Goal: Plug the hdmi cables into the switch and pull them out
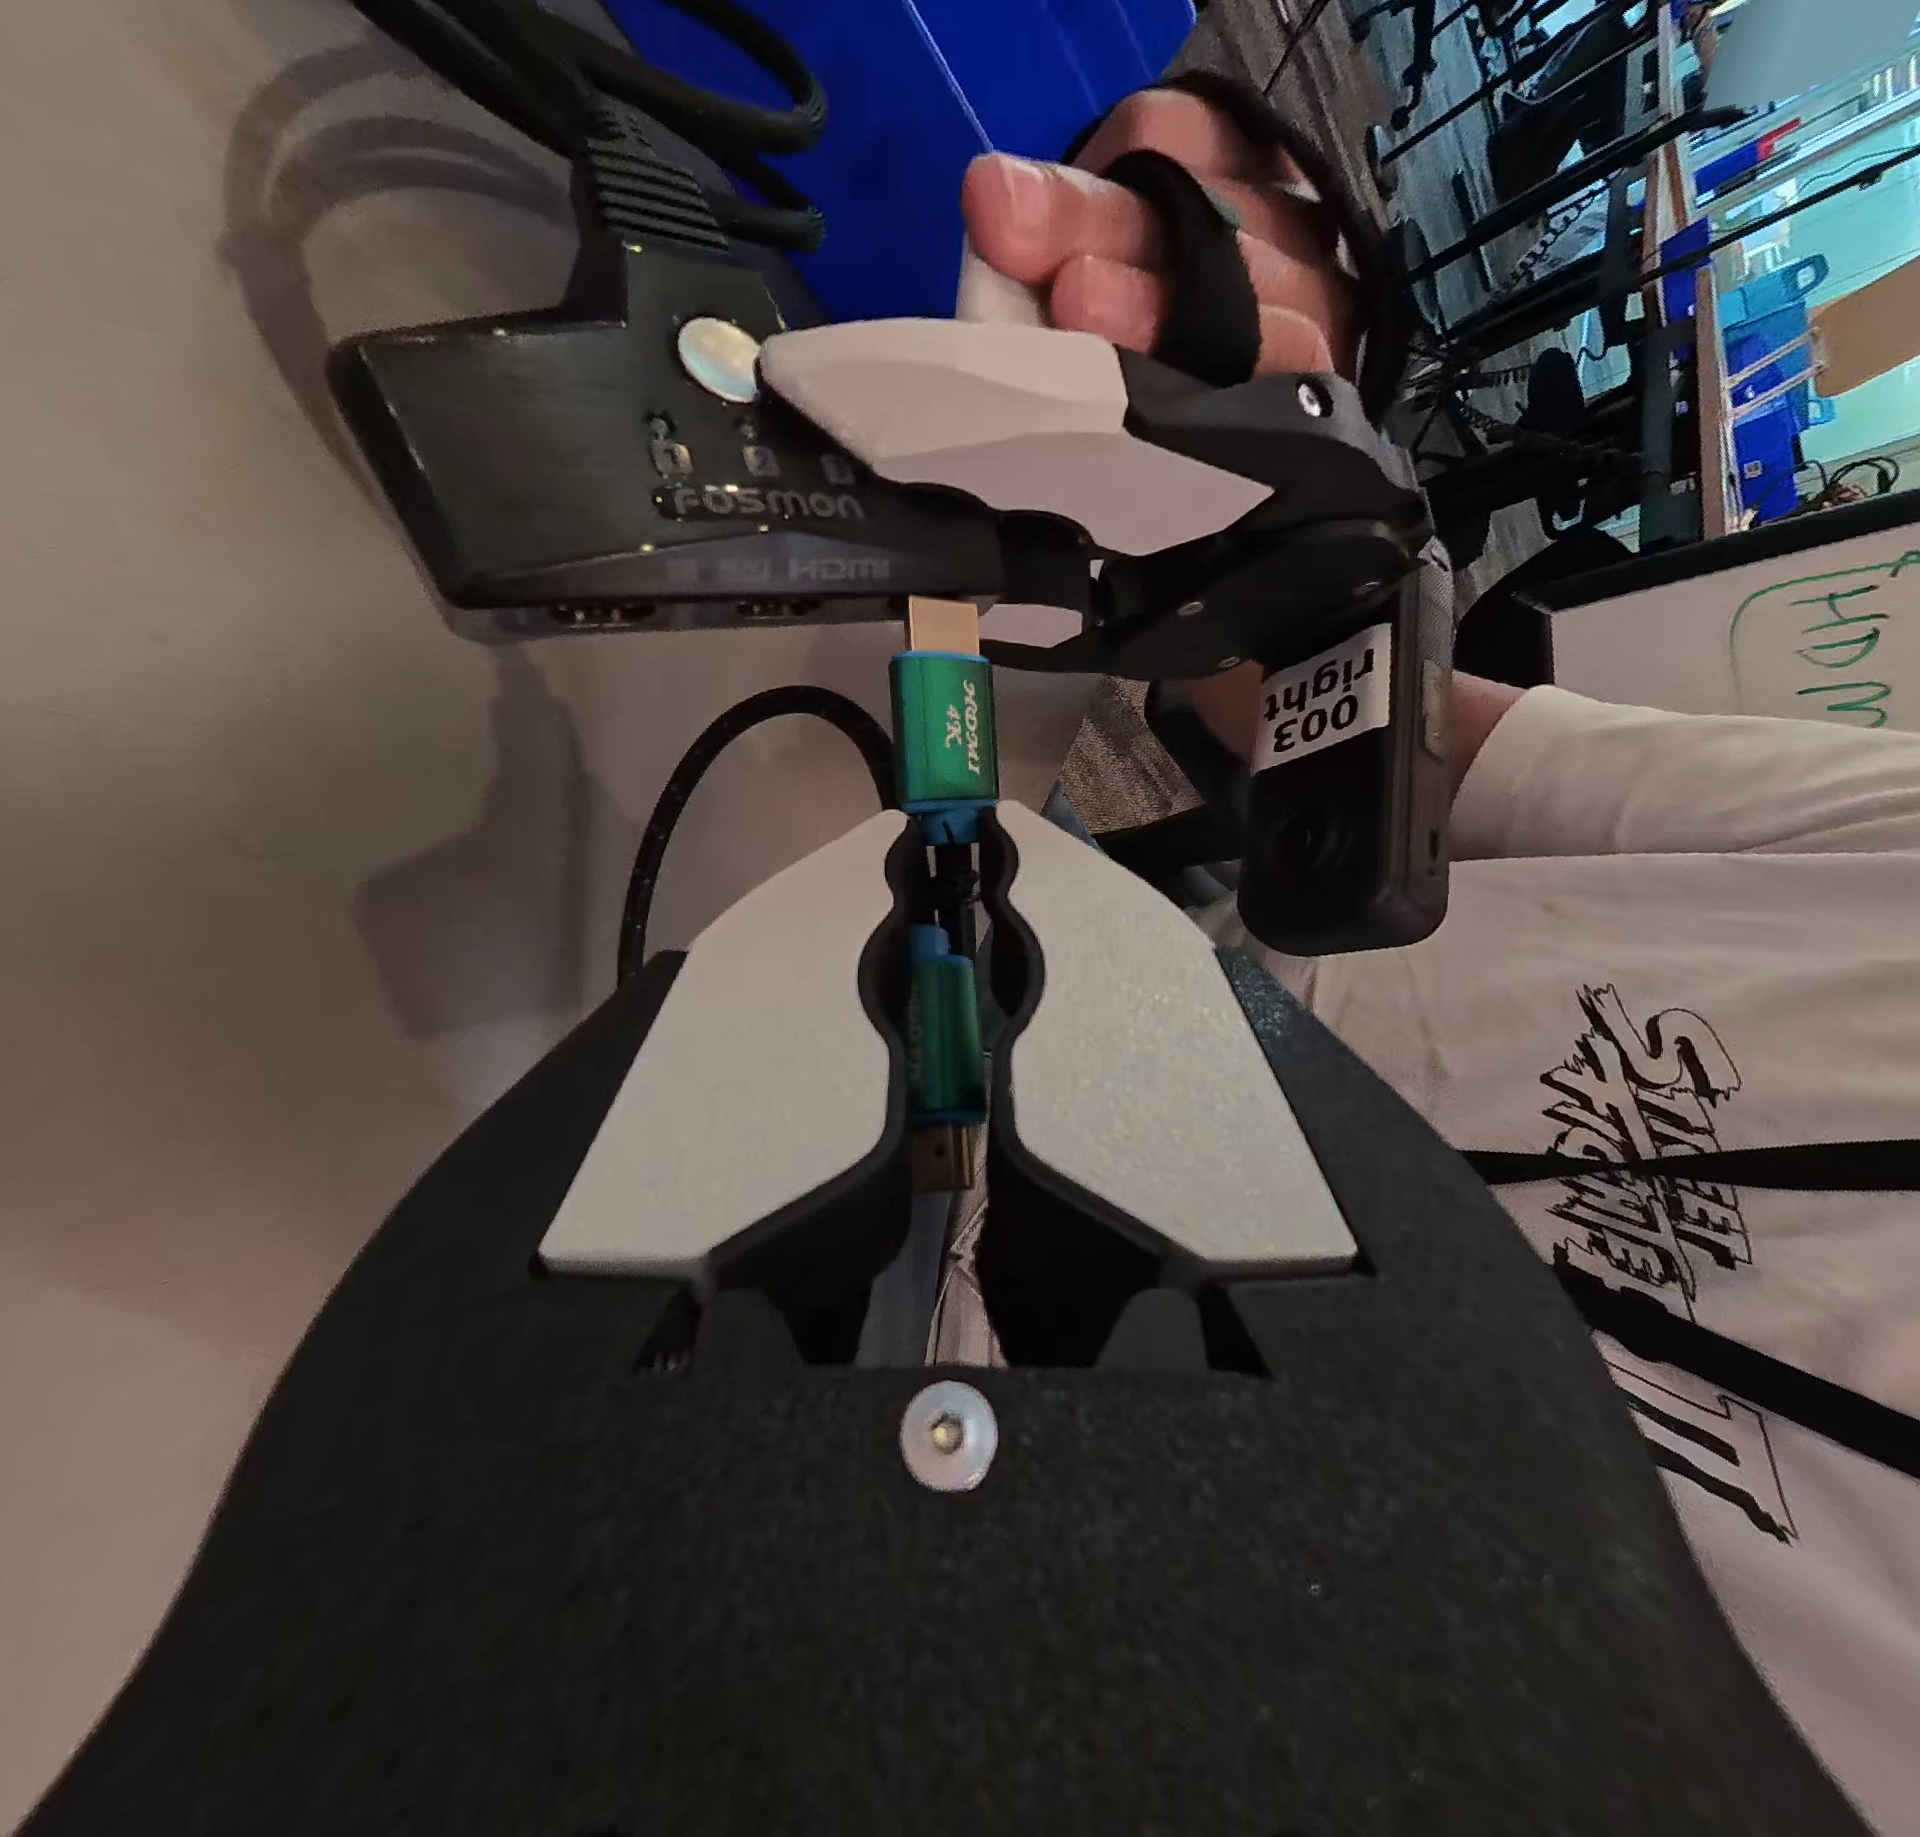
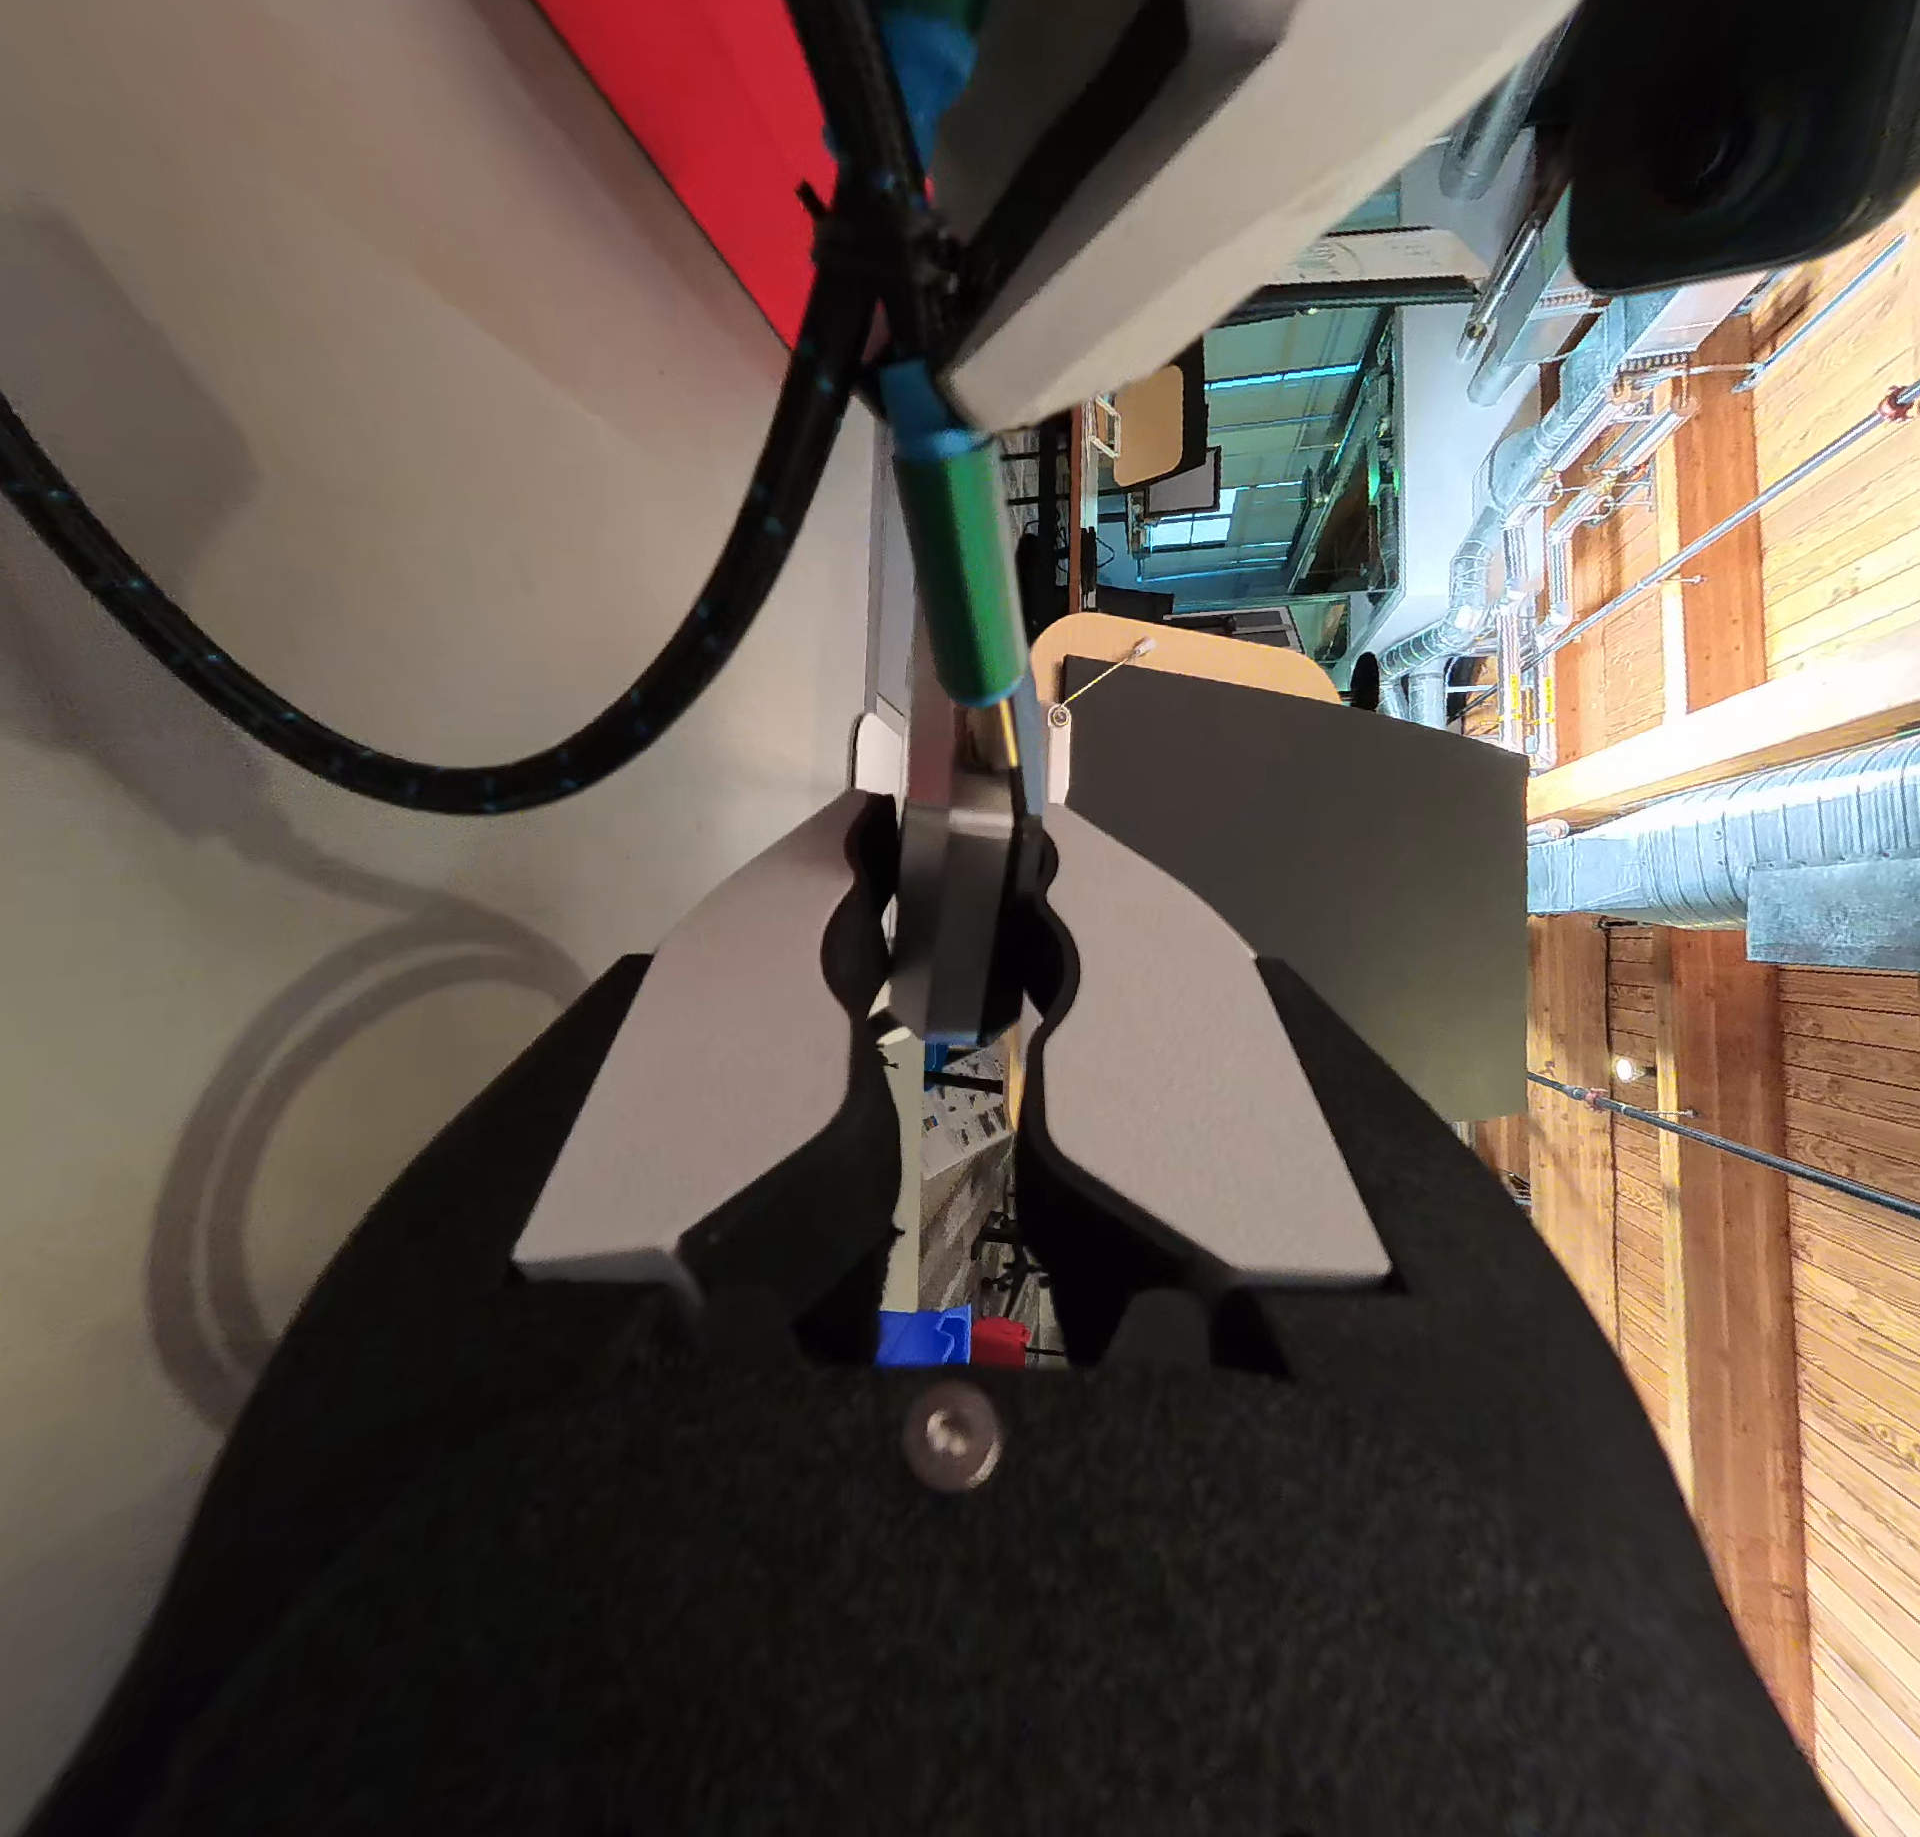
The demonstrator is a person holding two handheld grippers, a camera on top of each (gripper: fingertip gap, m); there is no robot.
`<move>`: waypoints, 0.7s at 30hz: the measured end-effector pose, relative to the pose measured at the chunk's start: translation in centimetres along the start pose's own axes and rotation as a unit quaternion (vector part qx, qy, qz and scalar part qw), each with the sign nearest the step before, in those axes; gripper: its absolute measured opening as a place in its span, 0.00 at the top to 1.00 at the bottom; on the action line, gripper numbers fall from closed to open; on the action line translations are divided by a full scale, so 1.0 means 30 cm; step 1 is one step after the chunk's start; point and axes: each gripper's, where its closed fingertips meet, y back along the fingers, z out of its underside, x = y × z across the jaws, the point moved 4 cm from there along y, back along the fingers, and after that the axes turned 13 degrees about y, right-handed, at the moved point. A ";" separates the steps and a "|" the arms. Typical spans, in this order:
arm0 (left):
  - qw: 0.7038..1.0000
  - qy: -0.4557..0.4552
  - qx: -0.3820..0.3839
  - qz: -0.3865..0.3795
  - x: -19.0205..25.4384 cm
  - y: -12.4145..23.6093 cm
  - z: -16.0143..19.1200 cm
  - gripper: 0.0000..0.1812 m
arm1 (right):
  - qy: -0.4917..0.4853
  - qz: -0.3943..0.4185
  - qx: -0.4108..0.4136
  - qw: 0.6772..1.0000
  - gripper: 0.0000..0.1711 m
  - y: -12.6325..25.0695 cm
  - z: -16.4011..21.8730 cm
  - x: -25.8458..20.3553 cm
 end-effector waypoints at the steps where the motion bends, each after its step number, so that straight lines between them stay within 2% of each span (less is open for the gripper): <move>1: 1.000 0.000 -0.001 -0.007 -0.004 0.001 0.000 0.95 | 0.001 0.000 0.000 1.000 0.87 -0.001 -0.001 0.000; 7: 1.000 0.011 -0.007 -0.027 -0.023 -0.004 0.006 0.95 | 0.016 -0.007 -0.007 1.000 0.87 -0.008 -0.005 -0.020; 15: 0.992 0.109 -0.025 0.065 -0.030 -0.005 0.002 0.95 | 0.030 0.001 -0.026 0.999 0.87 -0.001 -0.002 -0.013; 21: 0.997 0.056 -0.054 -0.026 -0.054 -0.015 0.016 0.95 | 0.047 -0.013 -0.022 0.999 0.87 -0.015 -0.021 -0.051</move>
